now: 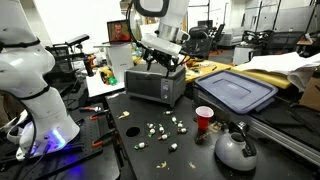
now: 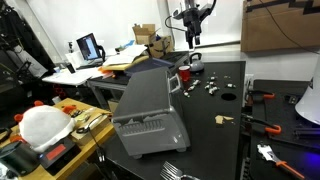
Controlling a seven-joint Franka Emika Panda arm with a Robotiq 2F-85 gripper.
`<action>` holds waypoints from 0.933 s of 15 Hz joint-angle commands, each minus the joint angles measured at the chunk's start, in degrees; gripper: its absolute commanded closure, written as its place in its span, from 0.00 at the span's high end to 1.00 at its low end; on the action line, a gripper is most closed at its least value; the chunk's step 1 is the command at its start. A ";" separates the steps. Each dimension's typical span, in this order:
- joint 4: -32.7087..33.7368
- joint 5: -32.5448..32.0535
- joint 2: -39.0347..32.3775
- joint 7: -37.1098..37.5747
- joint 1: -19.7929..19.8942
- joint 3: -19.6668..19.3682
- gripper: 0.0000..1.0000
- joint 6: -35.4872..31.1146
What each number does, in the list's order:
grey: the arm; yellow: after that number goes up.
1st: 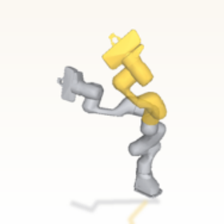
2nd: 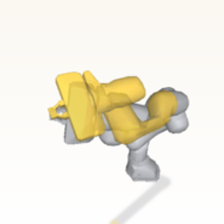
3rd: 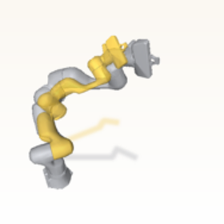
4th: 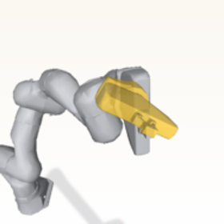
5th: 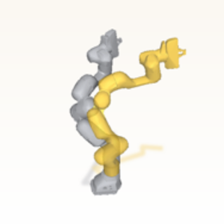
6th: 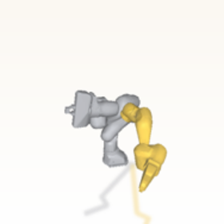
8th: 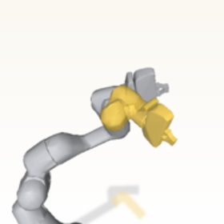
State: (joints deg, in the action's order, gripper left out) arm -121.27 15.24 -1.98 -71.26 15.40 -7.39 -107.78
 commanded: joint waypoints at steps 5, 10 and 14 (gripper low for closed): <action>-11.68 -5.33 9.76 9.49 -4.17 -0.63 1.00 -16.93; -14.53 -10.42 11.11 15.36 -4.86 -0.96 1.00 -24.16; -14.54 -11.81 9.84 20.13 -4.82 -1.48 1.00 -26.37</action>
State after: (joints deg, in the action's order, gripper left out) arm -134.47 4.75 7.00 -55.23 11.55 -7.53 -132.84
